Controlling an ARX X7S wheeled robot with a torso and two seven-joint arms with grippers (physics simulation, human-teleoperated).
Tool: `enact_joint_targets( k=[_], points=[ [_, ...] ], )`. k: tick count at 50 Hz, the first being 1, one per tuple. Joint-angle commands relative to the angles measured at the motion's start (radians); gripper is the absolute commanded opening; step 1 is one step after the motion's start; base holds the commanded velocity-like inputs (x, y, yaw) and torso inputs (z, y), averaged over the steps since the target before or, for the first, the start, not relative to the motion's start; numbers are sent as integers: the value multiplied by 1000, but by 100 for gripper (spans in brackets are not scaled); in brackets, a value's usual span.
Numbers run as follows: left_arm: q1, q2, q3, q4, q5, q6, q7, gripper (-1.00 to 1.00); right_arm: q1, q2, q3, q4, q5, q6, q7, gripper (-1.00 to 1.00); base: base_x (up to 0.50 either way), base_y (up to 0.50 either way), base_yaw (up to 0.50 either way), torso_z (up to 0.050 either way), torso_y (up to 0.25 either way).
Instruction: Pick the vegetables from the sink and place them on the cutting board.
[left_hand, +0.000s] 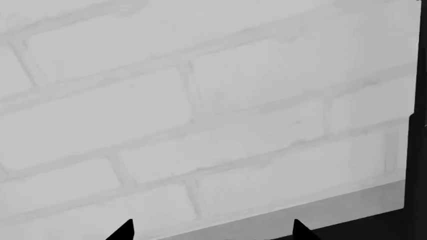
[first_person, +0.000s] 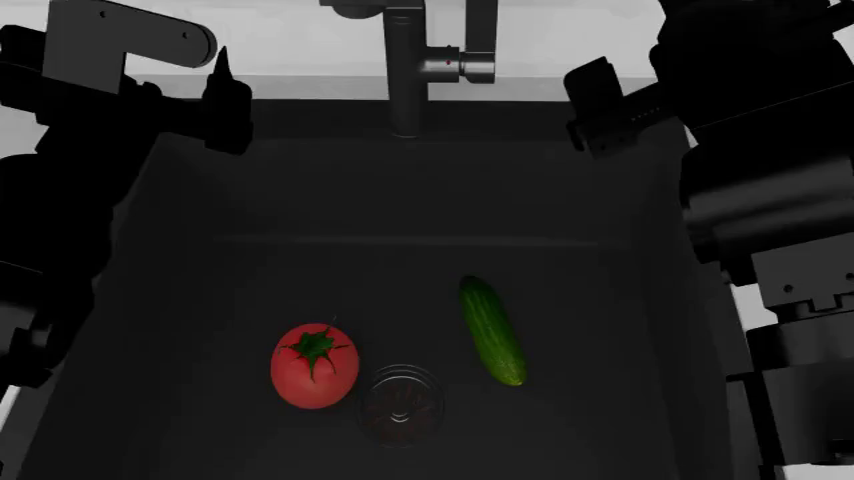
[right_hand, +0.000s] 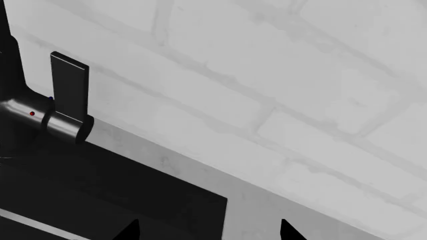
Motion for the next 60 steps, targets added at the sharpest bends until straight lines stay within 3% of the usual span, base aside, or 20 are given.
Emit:
enact_joint_targets(
  k=[1,17,23,27,40,53,60],
  points=[
    [-2,13,-70,27,-38,-45,-2,100,-6,-9,26,-37,-10,10,-19,100,0,0,0,0,0],
    [-16,15,-8,-1,11,-62,-15,100,-23,-3,40,-71,0,44,-4,100,195,-11,1,0,0],
    [-14,-19,39,94,-30,-245,128,100,-14,14,-14,-75,-9,116,-51,100,23,0,3,0,0],
    [-10,-41,81,118,-35,-286,207,100,-3,30,-48,-119,0,187,-105,100,24,0,2,0,0],
    [33,-122,118,378,-113,-498,328,100,21,43,-96,-223,52,320,-225,100,24,0,2,0,0],
    [62,-175,201,528,-137,-571,429,100,55,60,-162,-345,112,473,-336,100,25,0,2,0,0],
    [87,-234,284,672,-153,-610,517,100,73,65,-151,-353,99,488,-311,100,25,0,2,0,0]
  ],
)
